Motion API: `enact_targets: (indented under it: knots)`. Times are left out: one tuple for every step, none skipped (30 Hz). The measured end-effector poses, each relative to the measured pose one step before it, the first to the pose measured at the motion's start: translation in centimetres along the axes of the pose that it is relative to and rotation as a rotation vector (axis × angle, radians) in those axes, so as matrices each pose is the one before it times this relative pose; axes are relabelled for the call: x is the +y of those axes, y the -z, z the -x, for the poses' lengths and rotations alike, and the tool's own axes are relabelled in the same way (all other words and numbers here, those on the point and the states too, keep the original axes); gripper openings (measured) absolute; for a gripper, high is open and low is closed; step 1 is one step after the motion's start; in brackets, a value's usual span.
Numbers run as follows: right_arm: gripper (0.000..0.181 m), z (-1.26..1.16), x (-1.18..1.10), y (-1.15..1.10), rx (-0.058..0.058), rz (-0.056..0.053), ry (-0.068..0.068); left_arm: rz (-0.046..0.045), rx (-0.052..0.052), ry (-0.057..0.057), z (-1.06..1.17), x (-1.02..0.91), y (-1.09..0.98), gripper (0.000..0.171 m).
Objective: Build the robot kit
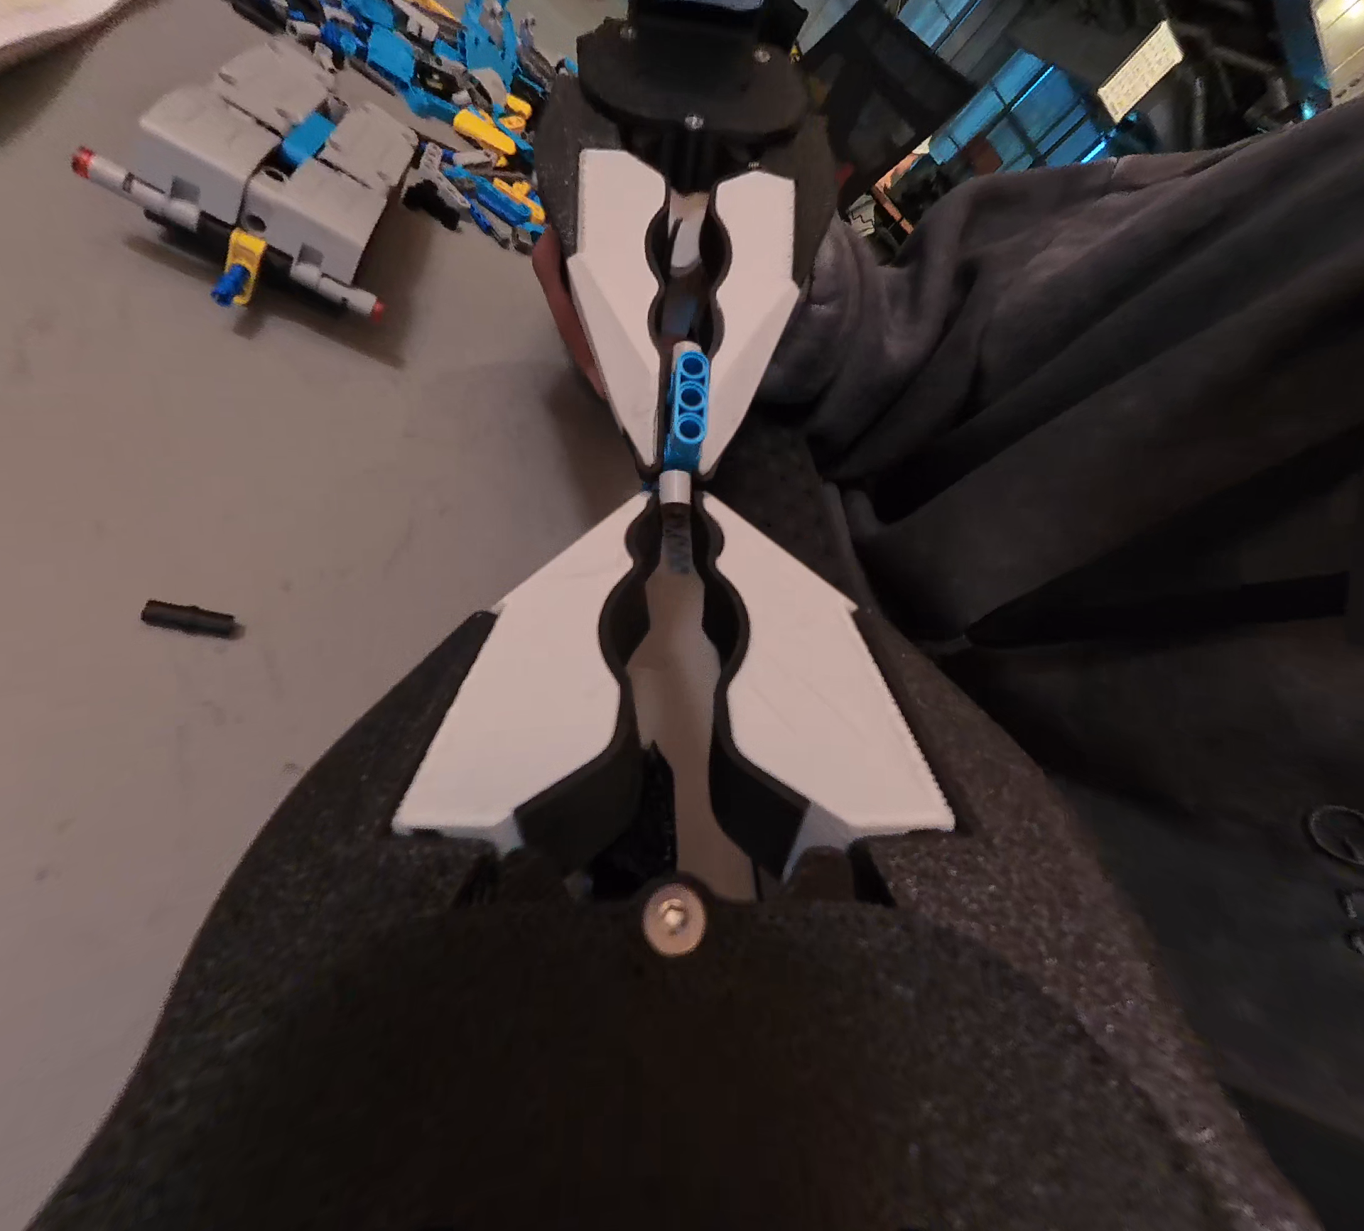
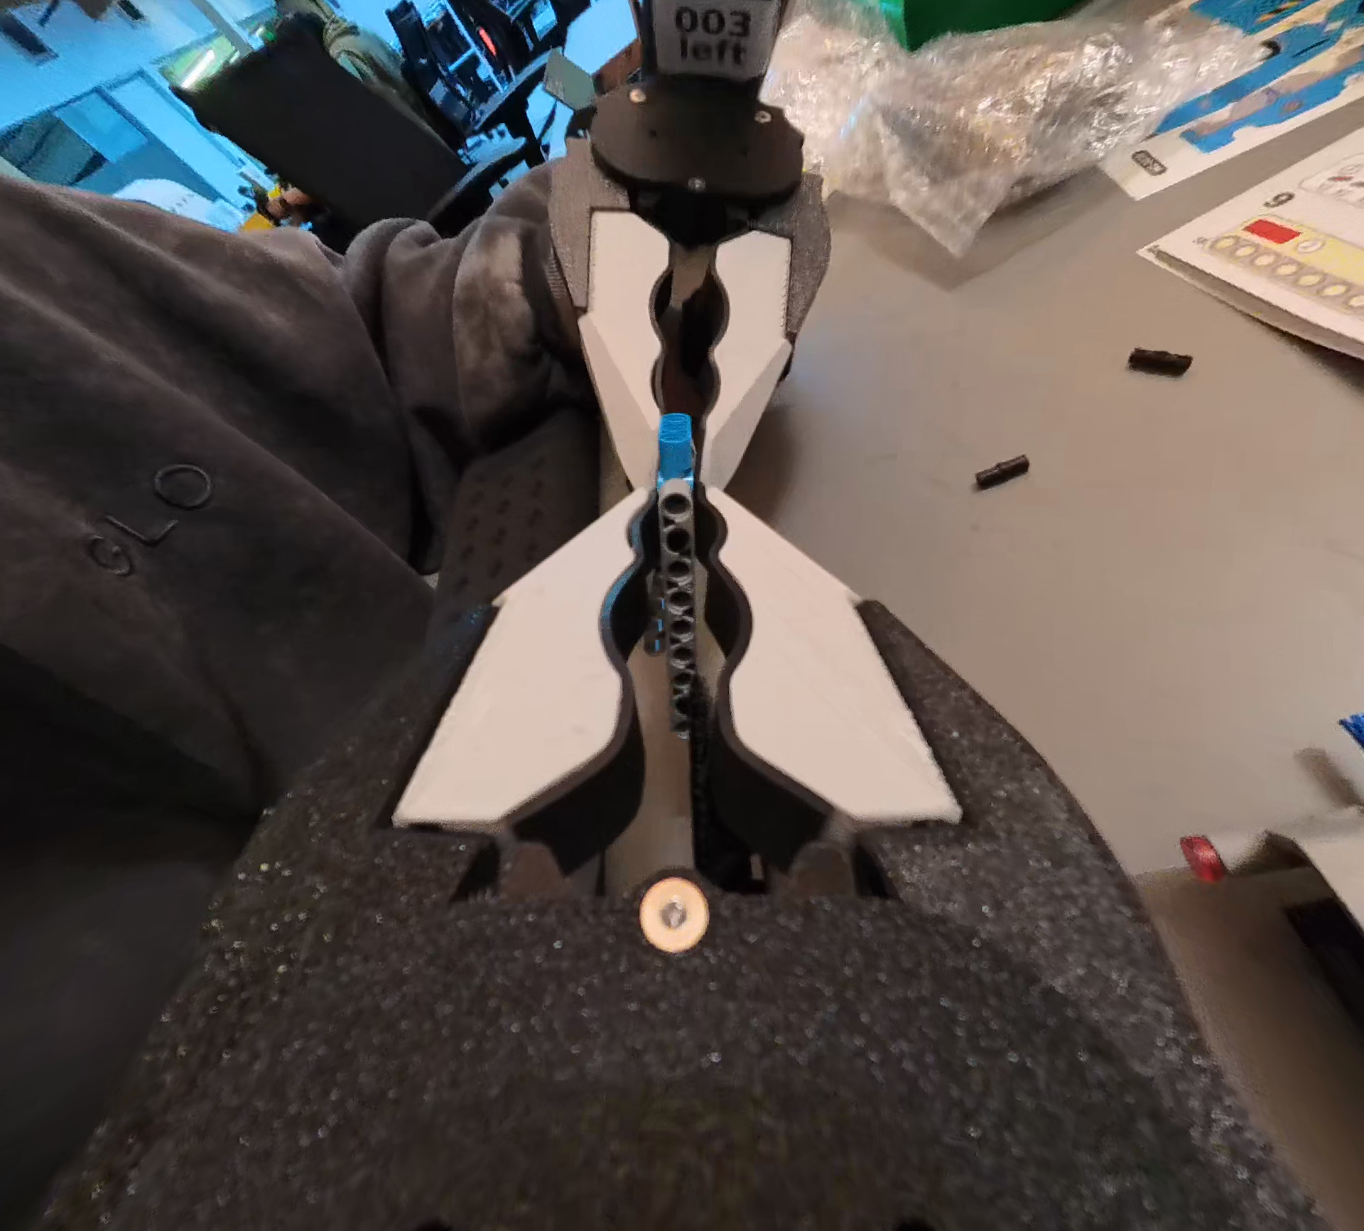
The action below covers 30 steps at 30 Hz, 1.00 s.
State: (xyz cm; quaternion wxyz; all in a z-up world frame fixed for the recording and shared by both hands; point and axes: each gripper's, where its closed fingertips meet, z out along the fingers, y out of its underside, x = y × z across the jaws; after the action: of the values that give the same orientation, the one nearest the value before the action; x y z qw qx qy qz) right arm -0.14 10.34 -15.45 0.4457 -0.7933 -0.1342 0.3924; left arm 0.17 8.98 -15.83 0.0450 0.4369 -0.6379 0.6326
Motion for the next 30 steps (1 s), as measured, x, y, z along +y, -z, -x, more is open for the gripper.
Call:
enact_targets:
  knots:
    - [0.005,0.072,-0.198,0.072,-0.0106,-0.0125,-0.0154,-0.00343,0.0033,-0.0065,-0.128,-0.157,0.075,0.005]
    - [0.005,0.068,-0.087,-0.014,-0.0135,-0.0024,-0.0163,0.00670,-0.0080,-0.0192,-0.022,0.007,0.058,0.005]
    - [0.006,-0.143,0.045,-0.059,0.0005,0.0027,-0.0054,0.00979,-0.0212,-0.0244,0.177,0.082,0.027,0.006]
    - [0.006,-0.101,-0.065,-0.031,0.0014,-0.0066,-0.0049,-0.00041,-0.0089,-0.0090,0.068,-0.074,0.086,0.006]
    - [0.006,-0.066,-0.273,0.039,-0.0012,-0.0196,-0.0133,-0.01307,-0.0053,-0.0023,0.075,-0.264,0.122,0.006]
    - [0.007,-0.160,-0.329,0.106,-0.0012,-0.0220,-0.0214,-0.01584,-0.0127,-0.0095,0.156,-0.275,0.074,0.006]
    - [0.007,-0.036,-0.209,0.056,-0.0165,-0.0150,-0.0322,-0.00586,-0.0054,-0.0134,-0.009,-0.116,-0.011,0.006]
    - [0.007,0.089,-0.123,0.049,-0.0233,-0.0116,-0.0327,-0.00436,-0.0037,-0.0087,-0.020,-0.082,-0.017,0.007]
    - [0.007,-0.016,-0.167,0.071,-0.0062,-0.0125,-0.0133,-0.00984,-0.0033,0.0023,0.041,-0.153,-0.005,0.007]
    - [0.006,-0.066,-0.188,0.086,0.0068,-0.0101,0.0042,-0.01763,0.0047,0.0100,-0.019,-0.229,0.011,0.009]
    - [0.006,0.012,-0.221,0.116,-0.0025,-0.0116,-0.0052,-0.01428,0.0033,0.0116,0.002,-0.170,-0.020,0.010]
    - [0.006,-0.038,-0.373,0.173,-0.0069,-0.0237,-0.0174,0.00644,-0.0030,0.0045,0.088,0.170,-0.138,0.013]
    - [0.006,-0.013,-0.584,0.294,-0.0088,-0.0363,-0.0198,0.01218,-0.0114,-0.0016,0.200,0.266,-0.220,0.020]
    - [0.006,-0.021,-0.334,0.226,-0.0057,-0.0177,-0.0091,0.00293,0.0020,0.0027,-0.029,0.137,-0.245,0.021]
    - [0.006,0.002,-0.201,0.141,-0.0012,-0.0110,-0.0007,0.00858,0.0089,0.0021,-0.157,0.184,-0.234,0.019]
    - [0.006,-0.036,-0.211,0.076,0.0069,-0.0134,0.0082,-0.00090,0.0001,-0.0053,-0.083,0.037,-0.135,0.014]
    - [0.005,-0.033,-0.080,0.018,0.0095,-0.0047,0.0149,-0.00544,0.0079,-0.0115,-0.257,-0.056,-0.024,0.008]
    - [0.006,0.111,-0.116,-0.010,-0.0026,-0.0072,0.0036,-0.00739,-0.0150,-0.0115,0.120,-0.149,0.070,0.008]
    - [0.008,0.133,-0.281,0.057,-0.0064,-0.0172,0.0020,-0.01531,-0.0198,-0.0087,0.247,-0.267,0.162,0.007]
    - [0.009,0.134,-0.158,0.066,-0.0069,-0.0074,0.0016,-0.01794,-0.0031,0.0018,0.124,-0.296,0.253,0.006]
    - [0.016,-0.116,0.100,0.100,0.0092,0.0104,0.0101,-0.01581,0.0225,0.0229,-0.128,-0.306,0.306,0.006]
    - [0.032,-0.442,0.351,0.144,0.0286,0.0246,0.0174,-0.01961,0.0185,0.0300,-0.018,-0.380,0.341,0.006]
    - [0.036,-0.271,0.433,0.139,0.0180,0.0255,0.0201,-0.02060,0.0100,0.0270,0.093,-0.390,0.333,0.006]
    - [0.031,0.007,0.429,0.076,0.0069,0.0253,0.0255,-0.01757,0.0174,0.0241,-0.064,-0.343,0.284,0.006]
    - [0.024,0.073,0.324,-0.088,0.0118,0.0229,0.0374,-0.01245,0.0174,0.0198,-0.117,-0.244,0.161,0.005]
    - [0.016,-0.065,0.337,-0.220,0.0257,0.0257,0.0435,-0.00370,-0.0009,0.0101,0.097,-0.068,0.047,0.005]
    - [0.007,-0.033,0.467,-0.285,0.0215,0.0312,0.0369,0.00475,-0.0003,0.0010,0.054,0.119,-0.041,0.006]
    - [0.006,-0.112,0.287,-0.193,0.0174,0.0196,0.0188,0.00481,-0.0030,0.0020,0.074,0.126,-0.057,0.006]
    - [0.006,-0.108,0.065,0.004,0.0069,0.0039,-0.0059,-0.00924,-0.0077,0.0018,0.138,-0.121,-0.012,0.006]
    - [0.006,-0.156,-0.102,0.113,-0.0002,-0.0049,-0.0224,-0.00989,-0.0078,-0.0051,0.064,-0.147,-0.023,0.006]
